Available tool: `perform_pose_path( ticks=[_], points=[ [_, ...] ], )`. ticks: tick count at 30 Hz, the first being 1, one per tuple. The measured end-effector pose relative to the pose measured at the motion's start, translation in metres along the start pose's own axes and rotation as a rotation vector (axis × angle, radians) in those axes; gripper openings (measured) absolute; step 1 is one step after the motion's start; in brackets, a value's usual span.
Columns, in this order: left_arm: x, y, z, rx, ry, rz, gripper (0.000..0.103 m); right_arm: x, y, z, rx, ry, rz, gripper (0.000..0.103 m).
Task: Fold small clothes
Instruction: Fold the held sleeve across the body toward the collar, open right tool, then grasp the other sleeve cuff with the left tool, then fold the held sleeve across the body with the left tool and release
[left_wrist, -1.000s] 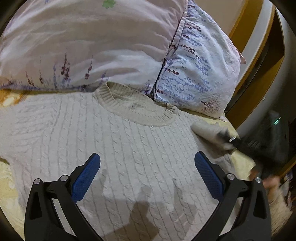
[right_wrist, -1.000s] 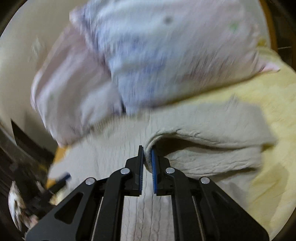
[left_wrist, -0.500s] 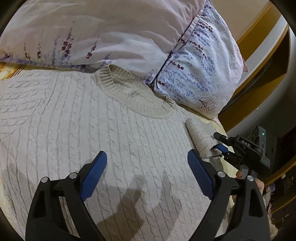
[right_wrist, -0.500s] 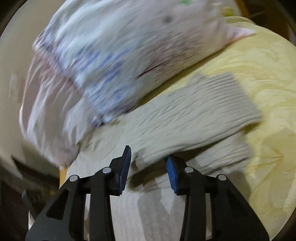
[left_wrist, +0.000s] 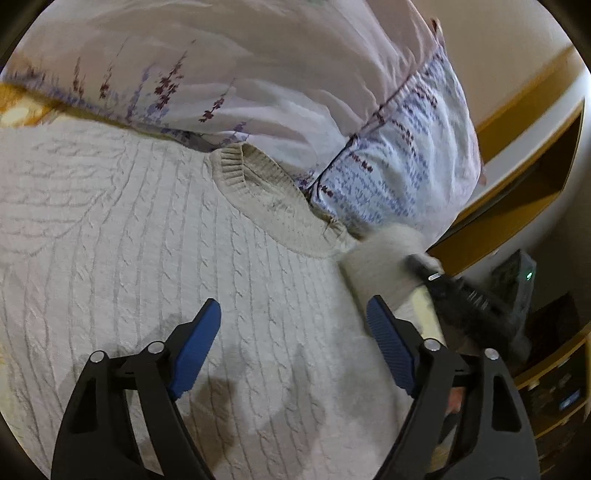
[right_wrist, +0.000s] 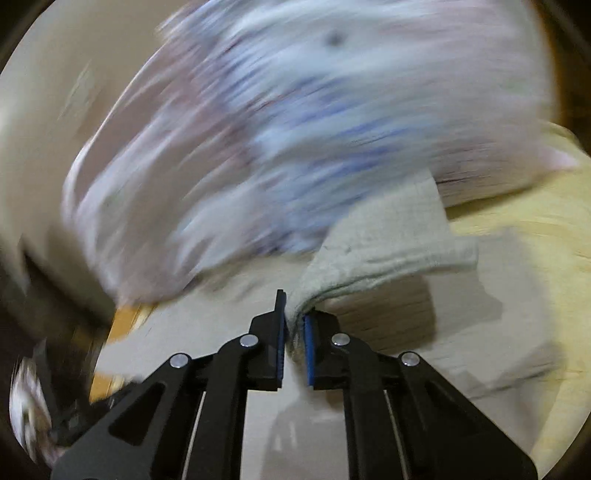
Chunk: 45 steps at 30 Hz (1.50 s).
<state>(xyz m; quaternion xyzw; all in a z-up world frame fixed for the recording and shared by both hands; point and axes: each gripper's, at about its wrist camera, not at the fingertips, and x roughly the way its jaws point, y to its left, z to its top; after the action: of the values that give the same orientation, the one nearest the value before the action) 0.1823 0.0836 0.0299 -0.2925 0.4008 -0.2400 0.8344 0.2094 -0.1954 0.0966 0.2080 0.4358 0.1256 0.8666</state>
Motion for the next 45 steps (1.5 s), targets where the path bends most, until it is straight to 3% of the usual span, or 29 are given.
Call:
perform_pose_path(
  ticks=[2,4,7,12,15,22,25,27,29,32,35,41,42,44,45],
  points=[
    [-0.001,0.005,0.001,-0.028,-0.002,-0.013,0.08,0.035,0.025,-0.015,-0.078,0.143,0.063,0.02],
    [0.001,0.008,0.002,-0.051,0.003,-0.014,0.08,0.052,0.035,-0.026,-0.118,0.22,0.082,0.03],
    [0.009,0.008,0.003,-0.067,0.025,-0.019,0.079,0.052,0.032,-0.037,-0.096,0.258,0.112,0.044],
    [0.032,0.004,0.006,-0.07,0.073,0.026,0.066,0.002,-0.021,-0.04,0.099,0.17,0.119,0.046],
    [0.046,0.007,0.009,-0.11,0.102,0.055,0.057,-0.029,-0.06,-0.045,0.241,0.099,0.033,0.046],
    [0.065,0.013,0.016,-0.143,0.113,0.089,0.021,-0.075,-0.155,-0.058,0.603,-0.027,-0.108,0.047],
    [0.07,0.016,0.02,-0.146,0.114,0.099,0.01,-0.077,-0.175,-0.061,0.673,-0.068,-0.08,0.047],
    [0.072,0.014,0.023,-0.126,0.102,0.1,0.008,-0.073,-0.177,-0.058,0.667,-0.087,-0.108,0.037],
    [0.072,0.01,0.029,-0.094,0.094,0.101,0.007,-0.069,-0.174,-0.053,0.645,-0.097,-0.115,0.009],
    [0.059,0.001,0.041,-0.034,0.048,0.093,0.007,-0.075,-0.158,-0.051,0.592,-0.133,-0.073,0.008],
    [0.048,0.002,0.047,0.009,0.015,0.128,0.007,-0.072,-0.14,-0.051,0.525,-0.121,-0.097,0.008],
    [0.059,0.029,0.036,-0.034,0.079,0.2,0.007,-0.048,-0.131,-0.059,0.49,-0.032,-0.218,0.009],
    [0.06,0.03,0.034,-0.033,0.078,0.2,0.008,-0.05,-0.126,-0.056,0.477,-0.03,-0.233,0.014],
    [0.06,0.03,0.034,-0.025,0.077,0.202,0.008,-0.06,-0.116,-0.051,0.461,-0.039,-0.274,0.041],
    [0.058,0.029,0.034,-0.032,0.08,0.196,0.008,-0.066,-0.111,-0.049,0.453,-0.052,-0.291,0.047]
  ],
)
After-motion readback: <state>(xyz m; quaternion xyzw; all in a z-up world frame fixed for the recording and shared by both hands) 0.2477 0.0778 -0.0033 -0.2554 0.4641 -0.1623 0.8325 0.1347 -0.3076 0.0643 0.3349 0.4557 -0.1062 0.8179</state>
